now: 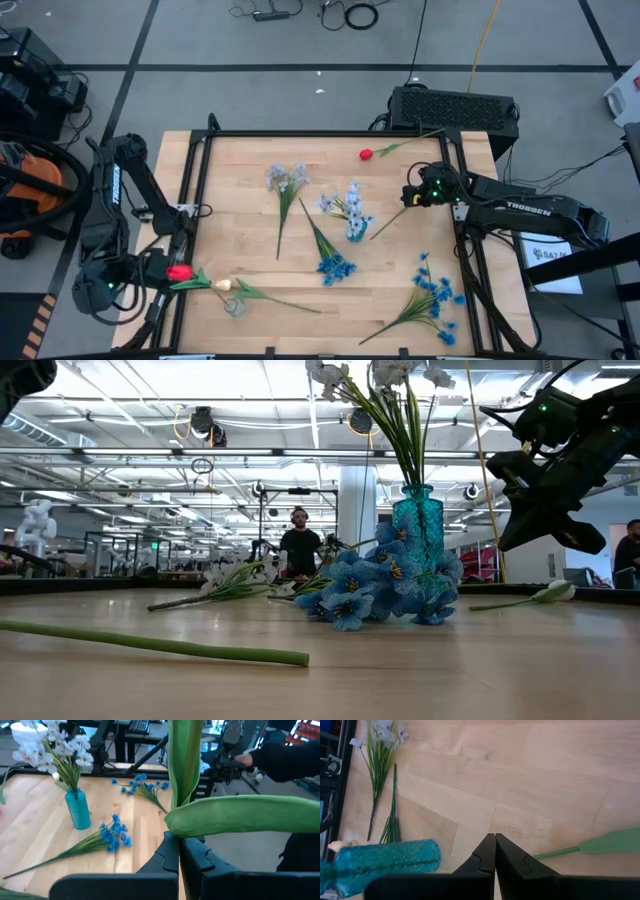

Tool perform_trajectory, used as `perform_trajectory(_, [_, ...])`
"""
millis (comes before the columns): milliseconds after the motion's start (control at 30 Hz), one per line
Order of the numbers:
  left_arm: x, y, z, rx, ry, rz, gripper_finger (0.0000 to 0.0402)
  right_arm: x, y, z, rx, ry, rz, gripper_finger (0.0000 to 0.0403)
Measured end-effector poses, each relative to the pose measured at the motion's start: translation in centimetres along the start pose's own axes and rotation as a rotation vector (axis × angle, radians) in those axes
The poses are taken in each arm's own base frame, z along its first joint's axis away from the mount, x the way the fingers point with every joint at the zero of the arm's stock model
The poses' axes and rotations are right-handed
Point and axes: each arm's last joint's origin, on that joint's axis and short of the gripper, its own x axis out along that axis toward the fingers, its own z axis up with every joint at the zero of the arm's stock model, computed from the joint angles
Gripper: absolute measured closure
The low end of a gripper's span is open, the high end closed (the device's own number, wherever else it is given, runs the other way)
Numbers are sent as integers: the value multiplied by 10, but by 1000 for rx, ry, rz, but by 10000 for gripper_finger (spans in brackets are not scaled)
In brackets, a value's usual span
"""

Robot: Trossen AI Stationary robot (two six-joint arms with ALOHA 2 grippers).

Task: Sort flowers into vase by color
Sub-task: Put the left red flower into the transparent flower vase

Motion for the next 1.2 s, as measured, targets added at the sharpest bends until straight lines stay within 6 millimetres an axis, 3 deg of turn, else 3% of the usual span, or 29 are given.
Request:
perform_trajectory(433, [20, 6, -43, -52, 58, 39, 400, 0, 0, 0, 0, 1, 0, 403])
perform_trajectory(600, [25, 11, -58, -162, 74, 64, 374, 0, 0, 0, 4, 6, 3, 403])
perform_trajectory(1200, [25, 9, -62, -228, 170, 8, 286, 0, 0, 0, 56, 6, 3, 403])
